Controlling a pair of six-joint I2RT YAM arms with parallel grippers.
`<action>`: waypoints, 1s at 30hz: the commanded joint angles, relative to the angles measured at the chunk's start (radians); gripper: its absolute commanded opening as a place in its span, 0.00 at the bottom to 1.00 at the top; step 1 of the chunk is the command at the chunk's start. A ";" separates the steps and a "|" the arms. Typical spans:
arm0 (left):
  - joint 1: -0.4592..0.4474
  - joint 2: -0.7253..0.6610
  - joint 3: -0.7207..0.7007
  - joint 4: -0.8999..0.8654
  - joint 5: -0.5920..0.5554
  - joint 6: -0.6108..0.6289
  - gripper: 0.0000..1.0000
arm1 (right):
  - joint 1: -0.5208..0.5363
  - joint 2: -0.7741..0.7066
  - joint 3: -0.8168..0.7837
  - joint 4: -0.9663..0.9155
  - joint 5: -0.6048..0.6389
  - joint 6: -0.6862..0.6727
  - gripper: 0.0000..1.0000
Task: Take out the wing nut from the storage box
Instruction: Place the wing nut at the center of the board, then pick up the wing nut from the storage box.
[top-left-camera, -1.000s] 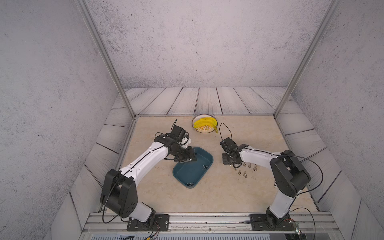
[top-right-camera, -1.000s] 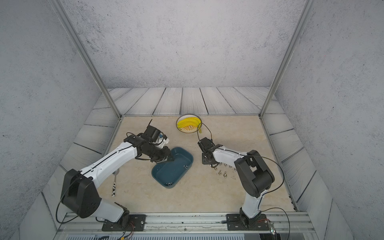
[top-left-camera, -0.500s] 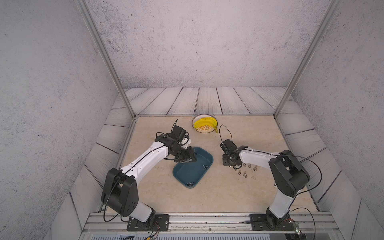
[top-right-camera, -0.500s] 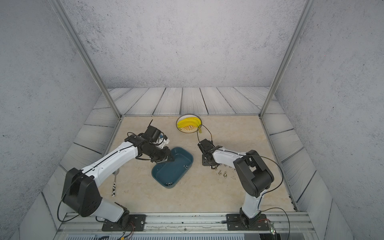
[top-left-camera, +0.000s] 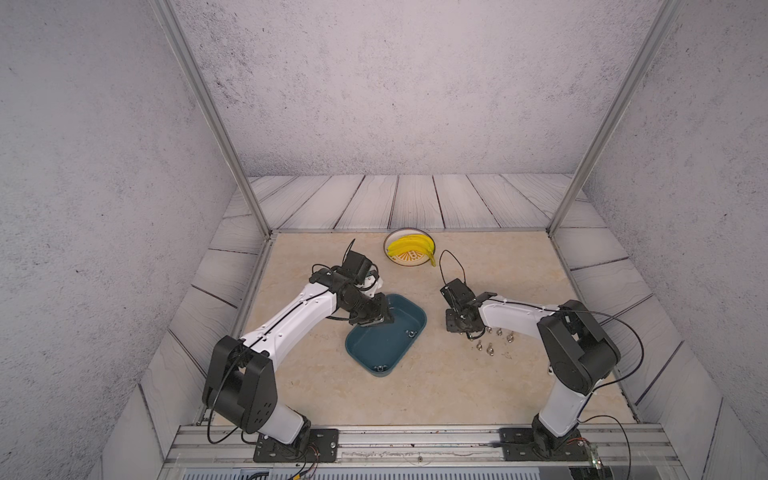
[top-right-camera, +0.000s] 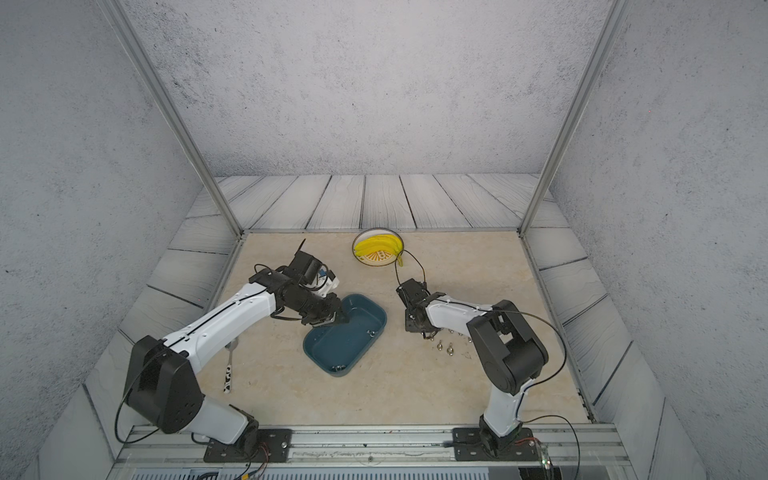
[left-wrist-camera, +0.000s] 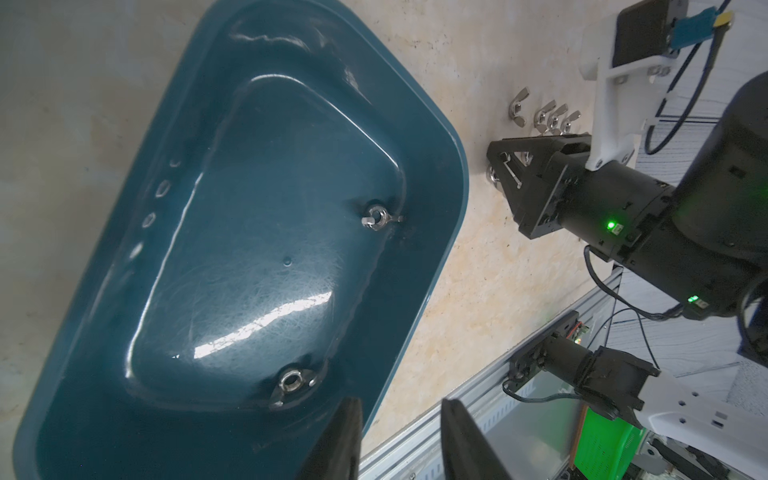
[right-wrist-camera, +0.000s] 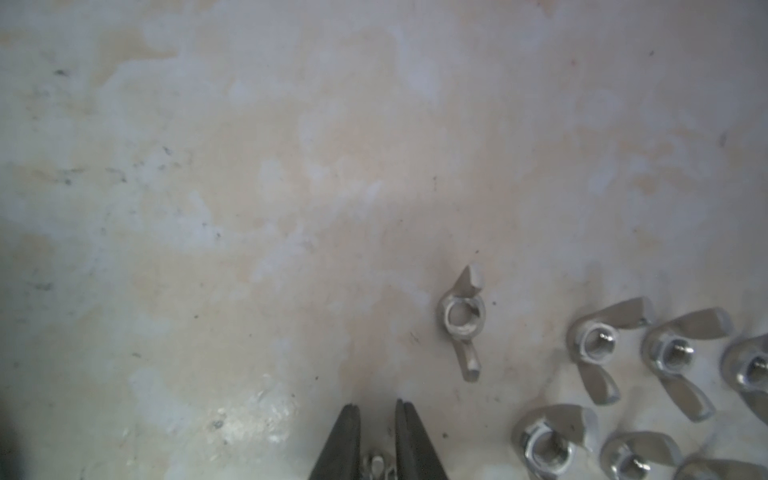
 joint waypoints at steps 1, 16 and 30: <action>0.076 -0.010 0.027 -0.003 0.056 -0.008 0.38 | -0.003 -0.058 -0.005 -0.046 0.002 -0.021 0.24; 0.336 -0.031 -0.175 0.017 -0.224 -0.068 0.04 | 0.077 -0.186 0.113 -0.203 -0.167 -0.103 0.00; 0.270 0.050 -0.233 0.037 -0.167 -0.039 0.00 | 0.164 -0.024 0.191 -0.198 -0.242 -0.056 0.00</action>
